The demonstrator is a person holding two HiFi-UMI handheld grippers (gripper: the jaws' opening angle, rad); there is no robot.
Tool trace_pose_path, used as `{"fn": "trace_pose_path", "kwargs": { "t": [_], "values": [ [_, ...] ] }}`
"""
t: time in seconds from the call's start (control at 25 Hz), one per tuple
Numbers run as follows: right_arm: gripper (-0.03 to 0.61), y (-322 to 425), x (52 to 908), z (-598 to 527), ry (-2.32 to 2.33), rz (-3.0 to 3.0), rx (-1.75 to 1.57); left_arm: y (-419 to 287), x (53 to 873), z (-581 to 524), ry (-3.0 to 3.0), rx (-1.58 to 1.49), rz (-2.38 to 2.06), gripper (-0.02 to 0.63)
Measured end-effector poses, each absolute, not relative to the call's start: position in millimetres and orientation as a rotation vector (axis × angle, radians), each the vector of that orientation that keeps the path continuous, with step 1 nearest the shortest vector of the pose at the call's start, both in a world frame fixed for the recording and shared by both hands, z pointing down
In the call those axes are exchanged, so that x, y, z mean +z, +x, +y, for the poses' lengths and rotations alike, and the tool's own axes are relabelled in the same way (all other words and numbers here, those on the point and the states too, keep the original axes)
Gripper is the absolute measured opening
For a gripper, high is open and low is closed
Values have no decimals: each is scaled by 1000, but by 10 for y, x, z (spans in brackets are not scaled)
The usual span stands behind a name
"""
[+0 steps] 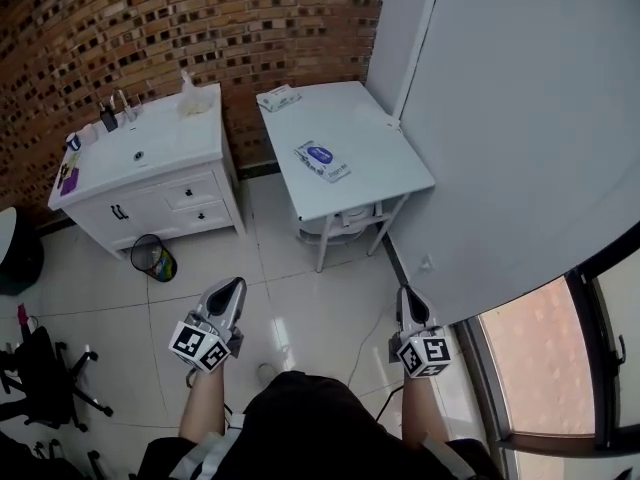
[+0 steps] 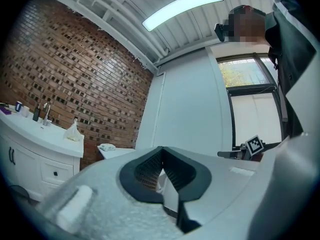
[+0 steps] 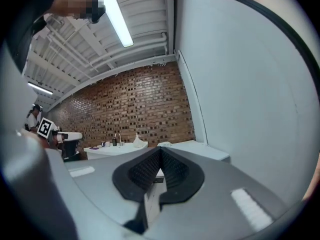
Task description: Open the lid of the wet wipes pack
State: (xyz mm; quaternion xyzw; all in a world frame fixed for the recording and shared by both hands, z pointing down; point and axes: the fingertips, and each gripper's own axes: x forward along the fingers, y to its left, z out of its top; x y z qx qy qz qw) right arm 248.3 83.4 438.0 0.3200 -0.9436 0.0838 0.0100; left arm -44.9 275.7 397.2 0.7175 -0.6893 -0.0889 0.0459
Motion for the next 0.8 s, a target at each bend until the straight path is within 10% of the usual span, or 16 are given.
{"fn": "trace_pose_path", "kwargs": {
  "t": [0.8],
  "values": [
    [6,672,4148,1343,706,-2991,134,-1740,4117,3790,1972,-350,-2270,2]
  ]
}}
